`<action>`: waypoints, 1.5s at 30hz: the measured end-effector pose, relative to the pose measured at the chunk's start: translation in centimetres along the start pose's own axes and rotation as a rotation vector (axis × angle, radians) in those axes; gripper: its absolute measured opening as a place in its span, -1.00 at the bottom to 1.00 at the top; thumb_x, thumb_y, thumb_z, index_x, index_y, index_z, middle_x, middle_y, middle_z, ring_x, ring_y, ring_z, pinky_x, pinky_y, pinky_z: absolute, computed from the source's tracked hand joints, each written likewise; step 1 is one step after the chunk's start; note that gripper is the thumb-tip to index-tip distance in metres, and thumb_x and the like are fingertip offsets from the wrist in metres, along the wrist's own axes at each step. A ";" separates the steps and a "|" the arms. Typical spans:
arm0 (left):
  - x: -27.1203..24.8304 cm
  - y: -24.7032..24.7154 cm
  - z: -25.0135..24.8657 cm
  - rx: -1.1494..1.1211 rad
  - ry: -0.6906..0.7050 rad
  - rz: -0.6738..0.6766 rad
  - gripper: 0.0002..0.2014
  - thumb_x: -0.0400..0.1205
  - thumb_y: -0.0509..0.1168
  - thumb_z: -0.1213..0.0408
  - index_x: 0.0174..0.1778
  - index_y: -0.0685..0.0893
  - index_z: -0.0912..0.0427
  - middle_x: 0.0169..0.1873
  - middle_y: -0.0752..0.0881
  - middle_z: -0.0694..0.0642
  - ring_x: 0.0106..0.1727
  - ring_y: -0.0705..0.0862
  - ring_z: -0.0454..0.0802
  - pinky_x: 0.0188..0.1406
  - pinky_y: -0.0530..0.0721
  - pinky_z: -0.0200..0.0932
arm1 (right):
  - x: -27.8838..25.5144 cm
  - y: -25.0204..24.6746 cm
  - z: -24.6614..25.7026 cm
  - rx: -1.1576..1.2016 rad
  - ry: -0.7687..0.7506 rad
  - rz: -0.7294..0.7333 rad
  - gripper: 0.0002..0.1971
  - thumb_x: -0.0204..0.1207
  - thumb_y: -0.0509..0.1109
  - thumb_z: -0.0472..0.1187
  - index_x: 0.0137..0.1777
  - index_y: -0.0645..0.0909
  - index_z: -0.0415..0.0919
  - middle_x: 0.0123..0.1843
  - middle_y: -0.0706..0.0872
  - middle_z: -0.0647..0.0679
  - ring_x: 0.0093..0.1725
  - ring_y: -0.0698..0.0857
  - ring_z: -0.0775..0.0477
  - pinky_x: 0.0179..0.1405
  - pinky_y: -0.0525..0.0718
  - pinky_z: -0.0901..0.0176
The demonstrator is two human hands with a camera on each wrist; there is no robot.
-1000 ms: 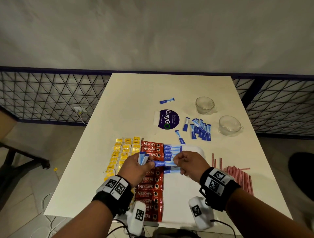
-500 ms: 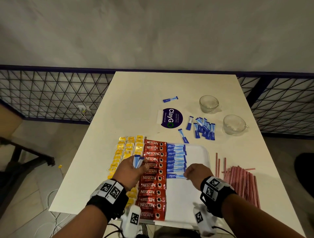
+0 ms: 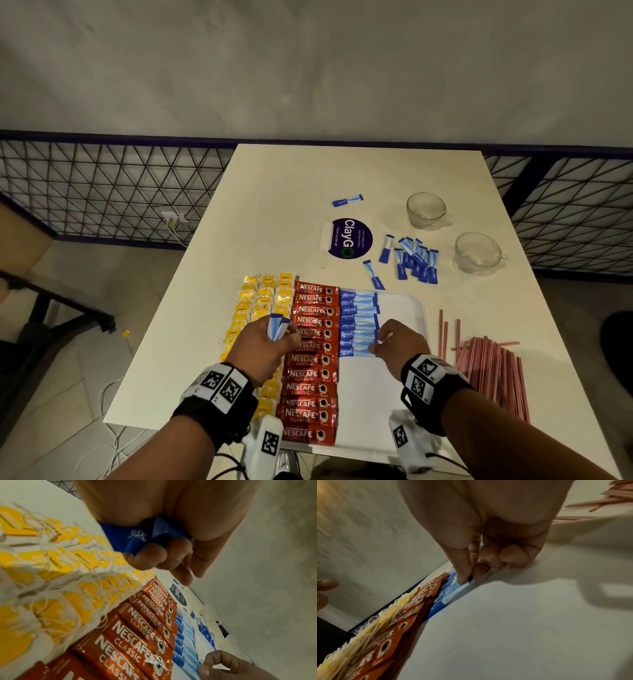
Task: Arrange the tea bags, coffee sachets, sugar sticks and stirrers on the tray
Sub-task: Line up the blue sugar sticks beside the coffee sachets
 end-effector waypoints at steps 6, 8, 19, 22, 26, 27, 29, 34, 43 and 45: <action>0.1 0.0 -0.2 0.016 0.002 0.012 -0.93 0.55 0.46 0.30 -0.09 0.72 0.13 -0.43 0.66 0.12 -0.68 0.39 -0.16 -0.64 0.45 -0.21 | 0.1 0.1 0.1 -0.030 0.008 0.018 -0.72 0.45 0.47 0.06 -0.26 0.42 0.02 -0.14 0.69 0.08 -0.08 0.67 -0.02 -0.05 0.64 0.16; 0.1 0.0 -0.2 0.014 -0.001 0.012 -0.94 0.55 0.45 0.30 -0.10 0.71 0.12 -0.41 0.67 0.16 -0.68 0.38 -0.14 -0.64 0.44 -0.22 | 0.0 0.0 0.1 -0.031 0.010 0.014 -0.72 0.46 0.48 0.05 -0.27 0.42 0.01 -0.14 0.68 0.09 -0.07 0.67 -0.02 -0.01 0.65 0.15; 0.2 0.1 -0.4 0.027 0.005 0.016 -0.92 0.57 0.44 0.29 -0.06 0.71 0.15 -0.35 0.70 0.11 -0.70 0.46 -0.25 -0.64 0.47 -0.29 | -0.1 -0.4 0.6 -0.039 0.016 -0.003 -0.71 0.48 0.47 0.04 -0.29 0.41 0.03 -0.18 0.64 0.12 -0.05 0.67 -0.01 0.04 0.67 0.13; 0.2 0.0 -0.5 0.040 0.004 0.015 -0.92 0.57 0.44 0.28 -0.06 0.71 0.15 -0.33 0.71 0.12 -0.69 0.49 -0.26 -0.65 0.47 -0.31 | -0.1 -0.4 0.6 -0.055 0.016 -0.001 -0.71 0.48 0.46 0.06 -0.29 0.40 0.04 -0.21 0.60 0.16 -0.05 0.67 0.00 0.04 0.67 0.14; 0.1 0.3 -0.6 0.002 -0.004 0.038 -0.97 0.59 0.42 0.33 -0.11 0.69 0.17 -0.36 0.72 0.17 -0.70 0.46 -0.21 -0.66 0.47 -0.24 | -0.2 -1.1 1.3 -0.068 -0.058 -0.016 -0.74 0.51 0.39 0.11 -0.27 0.41 0.06 -0.20 0.65 0.13 -0.05 0.68 -0.04 0.07 0.64 0.09; 0.1 0.4 -0.6 -0.012 -0.010 0.045 -0.97 0.59 0.41 0.33 -0.12 0.69 0.19 -0.39 0.72 0.17 -0.70 0.44 -0.20 -0.65 0.46 -0.23 | -0.3 -1.2 1.9 -0.095 -0.124 -0.017 -0.79 0.52 0.36 0.11 -0.22 0.43 0.07 -0.16 0.66 0.12 -0.05 0.68 -0.04 0.10 0.63 0.05; 0.1 0.6 -0.4 -0.023 -0.020 0.050 -0.96 0.59 0.41 0.32 -0.13 0.69 0.19 -0.44 0.70 0.14 -0.70 0.43 -0.16 -0.63 0.46 -0.20 | -0.9 -1.0 3.8 -0.159 -0.321 0.026 -0.90 0.55 0.33 0.07 0.01 0.54 0.13 -0.02 0.65 0.11 0.02 0.66 0.00 0.18 0.62 0.00; 0.0 0.9 -0.7 -0.024 -0.023 0.052 -0.96 0.58 0.42 0.31 -0.14 0.68 0.15 -0.45 0.71 0.10 -0.71 0.44 -0.17 -0.64 0.46 -0.20 | -1.9 1.5 5.7 -0.420 -0.490 0.184 -0.60 0.66 0.21 0.05 0.48 0.50 0.05 0.37 0.53 -0.01 0.36 0.52 -0.05 0.38 0.45 0.12; -0.1 0.8 -0.5 -0.030 -0.027 0.053 -0.96 0.59 0.42 0.30 -0.14 0.68 0.14 -0.47 0.70 0.08 -0.70 0.44 -0.14 -0.65 0.46 -0.20 | -2.2 1.9 6.1 -0.570 -0.464 0.113 -0.61 0.69 0.15 0.02 0.50 0.47 0.07 0.40 0.55 -0.03 0.35 0.54 -0.11 0.34 0.52 0.07; 0.0 0.7 -0.5 -0.029 -0.025 0.054 -0.96 0.59 0.42 0.29 -0.13 0.68 0.13 -0.47 0.71 0.08 -0.70 0.44 -0.12 -0.65 0.46 -0.20 | -2.3 1.9 6.0 -0.576 -0.468 0.104 -0.61 0.68 0.16 0.03 0.49 0.48 0.07 0.39 0.55 -0.03 0.34 0.55 -0.10 0.32 0.54 0.07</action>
Point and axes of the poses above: each hand's wrist, its own x-axis towards the middle knuckle, its own y-axis out of the palm, z = x × y, the point moved 8 cm from there along x, towards the middle knuckle
